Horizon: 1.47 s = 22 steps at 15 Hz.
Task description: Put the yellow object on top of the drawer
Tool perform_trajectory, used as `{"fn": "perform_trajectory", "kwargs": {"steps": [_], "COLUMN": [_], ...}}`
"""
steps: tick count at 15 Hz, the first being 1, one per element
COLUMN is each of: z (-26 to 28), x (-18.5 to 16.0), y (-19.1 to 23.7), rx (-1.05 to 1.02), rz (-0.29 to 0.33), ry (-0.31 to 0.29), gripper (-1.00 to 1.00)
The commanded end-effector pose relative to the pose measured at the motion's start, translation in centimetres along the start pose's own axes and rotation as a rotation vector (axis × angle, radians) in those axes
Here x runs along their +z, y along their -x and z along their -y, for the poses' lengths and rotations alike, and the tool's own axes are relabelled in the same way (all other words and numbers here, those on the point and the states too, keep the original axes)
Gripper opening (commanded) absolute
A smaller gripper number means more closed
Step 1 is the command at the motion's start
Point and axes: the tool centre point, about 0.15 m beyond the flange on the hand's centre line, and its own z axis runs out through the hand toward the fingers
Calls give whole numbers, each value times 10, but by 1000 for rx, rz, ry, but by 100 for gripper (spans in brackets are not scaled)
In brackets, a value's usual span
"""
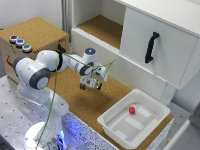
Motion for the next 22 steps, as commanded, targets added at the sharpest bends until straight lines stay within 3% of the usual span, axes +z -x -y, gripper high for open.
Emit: {"fn": "perform_trajectory", "kwargs": {"steps": [1,10,15,19,22], "z": [58,215,319,379,414], "x": [-46,-115,-134,-140,-136], "y": [-35,-64,-70,-79,-71], "rx": [2,-214,-499,-737,-941], "rz": [31,43,106,88,118], "ry": [-10,-87,-208,-238,-264], "gripper": [-100,-100,-100,-100,-100]}}
